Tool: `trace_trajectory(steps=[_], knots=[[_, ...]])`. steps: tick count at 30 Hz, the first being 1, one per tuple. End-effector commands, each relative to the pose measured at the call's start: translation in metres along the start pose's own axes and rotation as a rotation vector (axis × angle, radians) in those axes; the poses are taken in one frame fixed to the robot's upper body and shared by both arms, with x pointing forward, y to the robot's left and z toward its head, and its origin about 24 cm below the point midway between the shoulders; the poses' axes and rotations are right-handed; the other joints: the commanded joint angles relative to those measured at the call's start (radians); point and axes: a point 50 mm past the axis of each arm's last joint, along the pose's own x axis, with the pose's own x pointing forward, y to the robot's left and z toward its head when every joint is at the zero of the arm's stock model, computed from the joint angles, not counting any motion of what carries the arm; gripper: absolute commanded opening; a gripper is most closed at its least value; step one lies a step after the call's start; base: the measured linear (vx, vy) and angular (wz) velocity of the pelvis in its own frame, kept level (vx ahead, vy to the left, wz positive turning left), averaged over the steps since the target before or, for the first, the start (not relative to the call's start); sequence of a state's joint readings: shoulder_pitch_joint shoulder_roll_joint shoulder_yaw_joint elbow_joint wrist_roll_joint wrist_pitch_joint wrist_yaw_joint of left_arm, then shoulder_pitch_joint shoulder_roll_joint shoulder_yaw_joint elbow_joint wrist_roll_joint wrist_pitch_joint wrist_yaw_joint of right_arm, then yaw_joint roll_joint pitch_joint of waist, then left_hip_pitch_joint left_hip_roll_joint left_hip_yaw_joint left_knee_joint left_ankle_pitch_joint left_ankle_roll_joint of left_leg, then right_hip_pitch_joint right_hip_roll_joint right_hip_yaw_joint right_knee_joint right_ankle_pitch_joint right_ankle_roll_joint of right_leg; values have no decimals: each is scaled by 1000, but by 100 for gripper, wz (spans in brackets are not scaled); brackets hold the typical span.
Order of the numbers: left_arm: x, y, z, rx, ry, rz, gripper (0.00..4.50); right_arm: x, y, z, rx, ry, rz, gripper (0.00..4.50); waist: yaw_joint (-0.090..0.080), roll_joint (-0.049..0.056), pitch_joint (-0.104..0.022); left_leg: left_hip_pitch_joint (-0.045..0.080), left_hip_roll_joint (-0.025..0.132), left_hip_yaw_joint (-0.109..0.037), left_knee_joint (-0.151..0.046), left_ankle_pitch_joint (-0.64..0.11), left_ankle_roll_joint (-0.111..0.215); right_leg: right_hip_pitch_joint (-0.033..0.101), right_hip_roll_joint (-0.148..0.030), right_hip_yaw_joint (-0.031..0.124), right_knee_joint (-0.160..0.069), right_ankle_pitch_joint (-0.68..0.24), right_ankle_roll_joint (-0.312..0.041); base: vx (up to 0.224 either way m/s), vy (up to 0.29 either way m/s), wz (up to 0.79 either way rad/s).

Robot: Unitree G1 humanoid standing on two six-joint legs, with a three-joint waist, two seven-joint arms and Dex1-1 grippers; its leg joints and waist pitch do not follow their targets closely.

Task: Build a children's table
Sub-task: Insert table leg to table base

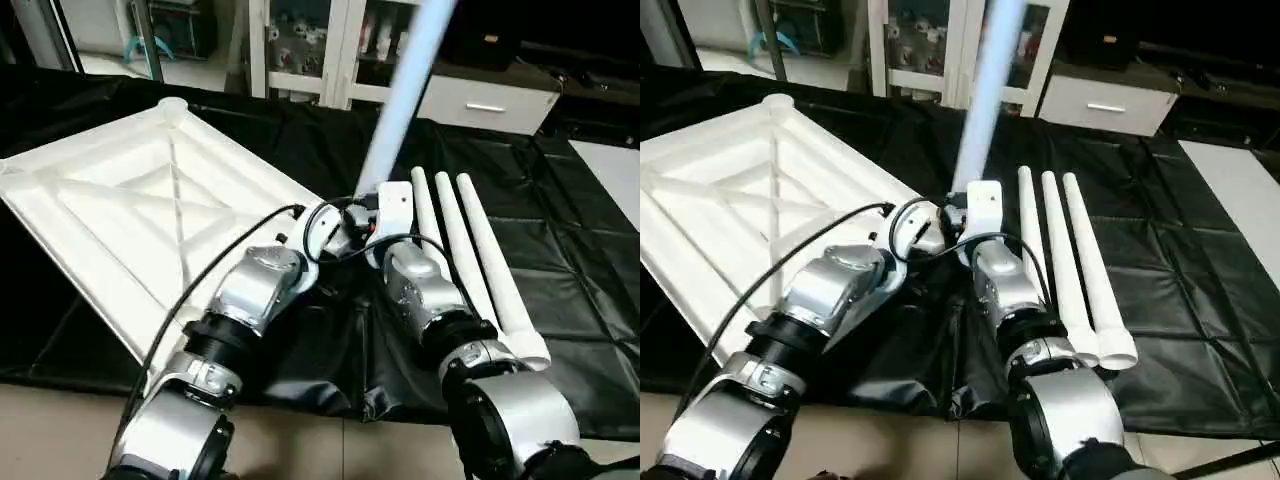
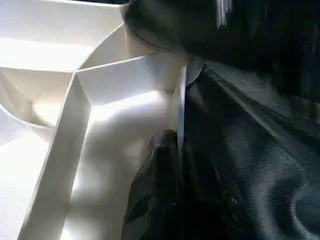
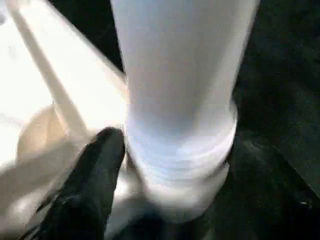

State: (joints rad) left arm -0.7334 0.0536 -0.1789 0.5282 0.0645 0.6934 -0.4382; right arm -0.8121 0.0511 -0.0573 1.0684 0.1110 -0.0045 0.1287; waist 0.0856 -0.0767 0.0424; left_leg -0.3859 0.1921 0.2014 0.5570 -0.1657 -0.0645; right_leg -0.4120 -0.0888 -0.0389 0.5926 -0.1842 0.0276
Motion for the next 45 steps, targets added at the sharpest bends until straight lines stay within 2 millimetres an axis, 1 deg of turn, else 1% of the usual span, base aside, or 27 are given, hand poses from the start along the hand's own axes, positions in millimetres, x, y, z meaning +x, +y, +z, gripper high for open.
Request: trace_trajectory(steps=[1,2,3,4,7,8,10,11,12,13,17,18,20,25,26,27,29,31,33,34,35,36,38,40,42,43,45], knots=[[-11,0,38,28,-191,-29,0,-2,-1,-4,-9,24,28,371,6,-3,-71,21,31,-10,-40,-36,80,55,-45,29,-28,135,-238,0,0,0],[-12,1,36,31,-186,-31,0,-4,-3,-1,-24,4,64,371,10,-2,-70,21,30,-8,-36,-2,101,52,-41,28,-25,189,-251,0,0,0],[-12,2,35,32,-184,-32,0,-5,-3,0,-33,-3,80,371,11,-2,-69,23,30,-6,-34,1,110,49,-41,28,-25,200,-258,0,0,0],[-12,2,34,32,-182,-32,0,-6,-4,0,-38,-6,89,371,10,-1,-67,20,30,-7,-36,-9,121,51,-43,28,-26,189,-264,0,0,0],[-13,4,31,37,-171,-39,0,-13,-8,2,-47,-18,136,371,13,1,-65,21,33,-9,-37,-31,118,53,-44,28,-29,147,-265,0,0,0],[-13,5,30,38,-168,-40,0,-15,-10,3,-51,-22,145,371,11,-1,-65,22,33,-9,-37,-40,113,53,-44,27,-30,130,-263,0,0,0],[-14,5,29,40,-166,-43,0,-18,-12,3,-58,-25,154,371,12,2,-65,24,35,-10,-39,-57,100,51,-45,27,-32,101,-265,0,0,0],[-14,5,28,42,-163,-48,0,-21,-13,4,-63,-28,160,371,12,1,-65,24,35,-10,-38,-60,94,52,-45,28,-32,97,-264,0,0,0],[-14,5,27,45,-159,-52,0,-23,-15,5,-64,-36,171,371,13,3,-64,23,34,-11,-38,-59,91,53,-45,28,-31,98,-264,0,0,0],[-15,5,27,48,-156,-56,0,-26,-16,7,-65,-42,183,371,14,1,-63,23,33,-10,-38,-56,90,53,-44,28,-32,105,-260,0,0,0],[-16,6,24,58,-143,-70,0,-34,-20,13,-88,-59,200,371,17,0,-64,24,33,-11,-36,-53,89,53,-44,28,-30,106,-260,0,0,0],[-16,7,22,63,-135,-77,0,-37,-23,16,-93,-61,203,371,16,4,-63,22,32,-12,-37,-58,87,53,-44,28,-31,98,-260,0,0,0],[-18,8,16,83,-113,-102,0,-45,-30,24,-125,-58,221,371,21,4,-63,25,33,-12,-36,-65,79,53,-43,29,-31,93,-255,0,0,0],[-21,11,6,101,-88,-136,0,-58,-41,29,-141,-34,293,371,29,7,-61,28,34,-12,-37,-92,63,51,-43,29,-33,67,-249,0,0,0],[-22,11,2,105,-77,-158,0,-62,-44,29,-146,-24,323,402,31,6,-62,27,34,-13,-38,-96,59,53,-44,28,-32,65,-248,0,0,0],[-23,11,0,109,-72,-169,0,-64,-45,29,-149,-19,334,408,33,6,-61,26,35,-14,-38,-102,59,53,-44,28,-33,60,-246,0,0,0],[-24,10,-4,119,-57,-200,0,-67,-47,29,-152,-10,359,414,32,3,-61,25,34,-13,-38,-115,49,50,-45,29,-35,32,-247,0,0,0],[-26,7,-12,136,-33,-254,0,-73,-49,30,-163,1,404,441,36,3,-60,25,35,-14,-39,-127,45,53,-48,29,-36,5,-240,0,0,0],[-28,6,-15,144,-23,-281,0,-75,-50,31,-174,8,427,441,35,4,-57,26,36,-15,-42,-154,34,49,-48,28,-40,-39,-235,0,0,0],[-29,4,-19,162,-12,-315,0,-78,-52,32,-194,11,451,441,38,7,-56,30,38,-15,-43,-179,24,45,-49,29,-44,-76,-229,0,0,0],[-32,2,-25,184,8,-356,0,-82,-54,34,-215,10,483,441,38,7,-55,28,40,-17,-46,-197,15,46,-50,29,-44,-99,-222,0,0,0],[-34,0,-29,201,25,-388,0,-85,-57,36,-239,8,517,441,40,9,-52,33,40,-16,-48,-225,3,41,-49,29,-49,-134,-214,0,0,0],[-36,-1,-33,212,38,-409,0,-89,-59,37,-256,9,545,441,43,11,-49,37,42,-17,-52,-273,-13,38,-51,30,-56,-194,-201,0,0,0],[-39,-3,-40,238,59,-453,0,-93,-63,40,-292,8,582,441,48,7,-50,36,41,-18,-53,-286,-22,38,-52,31,-57,-212,-188,0,0,0],[-40,-3,-42,247,66,-467,0,-94,-64,40,-300,7,590,441,52,9,-51,38,41,-19,-53,-284,-25,36,-53,31,-56,-208,-185,0,0,0],[-42,-4,-46,258,81,-490,0,-98,-65,41,-318,18,624,441,54,7,-53,37,40,-19,-51,-276,-23,39,-52,31,-54,-196,-186,0,0,0],[-46,-4,-54,272,116,-528,0,-104,-66,40,-342,49,701,441,56,8,-53,35,41,-20,-51,-263,-16,41,-51,30,-51,-177,-188,0,0,0]])
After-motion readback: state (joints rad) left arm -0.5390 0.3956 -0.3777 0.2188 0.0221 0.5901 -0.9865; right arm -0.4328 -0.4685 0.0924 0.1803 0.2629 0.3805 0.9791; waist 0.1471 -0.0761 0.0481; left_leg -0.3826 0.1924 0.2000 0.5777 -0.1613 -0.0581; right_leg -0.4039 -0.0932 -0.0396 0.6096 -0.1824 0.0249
